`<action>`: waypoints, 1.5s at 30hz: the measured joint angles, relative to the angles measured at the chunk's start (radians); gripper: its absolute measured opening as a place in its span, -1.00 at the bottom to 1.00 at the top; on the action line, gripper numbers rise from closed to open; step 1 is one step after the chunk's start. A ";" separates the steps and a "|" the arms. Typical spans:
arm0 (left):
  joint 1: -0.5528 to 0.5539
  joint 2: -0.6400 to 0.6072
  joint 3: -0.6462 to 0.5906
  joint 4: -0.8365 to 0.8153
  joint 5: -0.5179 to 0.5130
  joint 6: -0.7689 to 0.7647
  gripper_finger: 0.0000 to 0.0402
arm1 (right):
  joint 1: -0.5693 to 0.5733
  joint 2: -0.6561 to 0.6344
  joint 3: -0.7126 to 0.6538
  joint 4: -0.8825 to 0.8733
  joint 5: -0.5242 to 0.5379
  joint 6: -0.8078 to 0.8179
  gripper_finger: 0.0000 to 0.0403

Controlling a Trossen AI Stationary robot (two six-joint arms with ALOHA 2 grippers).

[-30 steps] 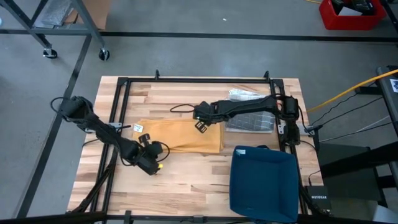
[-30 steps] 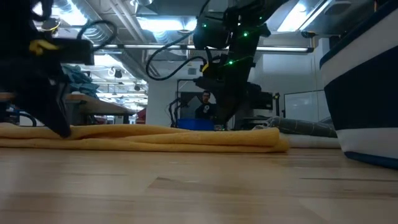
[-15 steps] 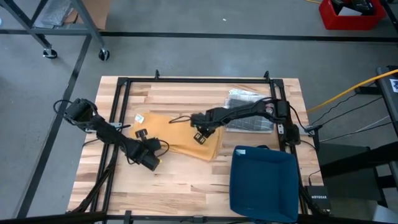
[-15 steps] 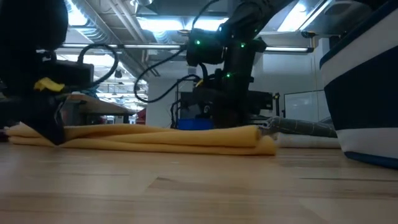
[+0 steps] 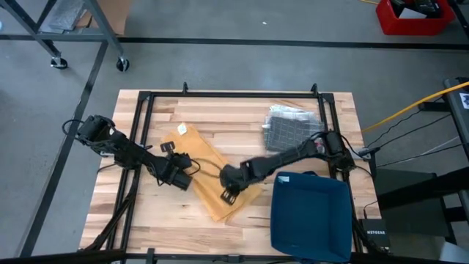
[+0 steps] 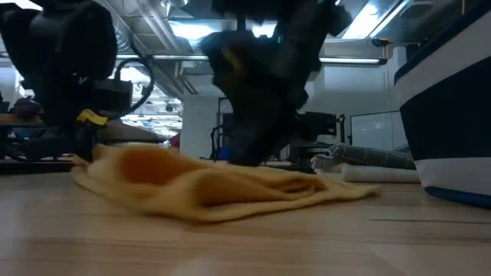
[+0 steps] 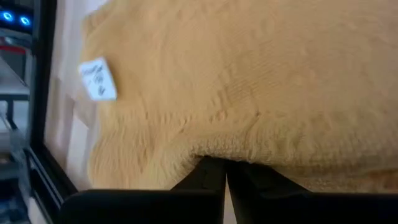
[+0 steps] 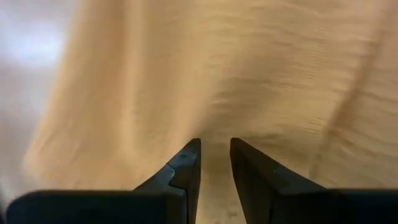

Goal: Fold towel
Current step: Fold yellow towel

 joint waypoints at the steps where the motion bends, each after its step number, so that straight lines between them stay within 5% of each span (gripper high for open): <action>1: 0.012 0.000 0.000 0.007 -0.009 0.020 -0.97 | 0.018 0.000 0.000 0.032 0.000 0.006 -0.54; 10: 0.074 -0.002 0.000 0.002 -0.026 0.157 -0.97 | 0.076 0.000 0.040 0.113 0.145 -0.029 -0.54; 25: -0.137 -0.217 0.002 -0.009 0.246 -0.019 -0.97 | -0.016 -0.004 0.332 -0.413 0.498 -0.322 -0.54; 35: -0.245 -0.219 0.002 0.254 0.295 -0.066 -0.97 | -0.164 -0.004 0.330 -0.476 0.366 -0.468 -0.54; 45: -0.265 -0.218 0.002 0.364 0.051 -0.178 -0.97 | -0.265 0.027 0.305 -0.633 0.227 -0.574 -0.54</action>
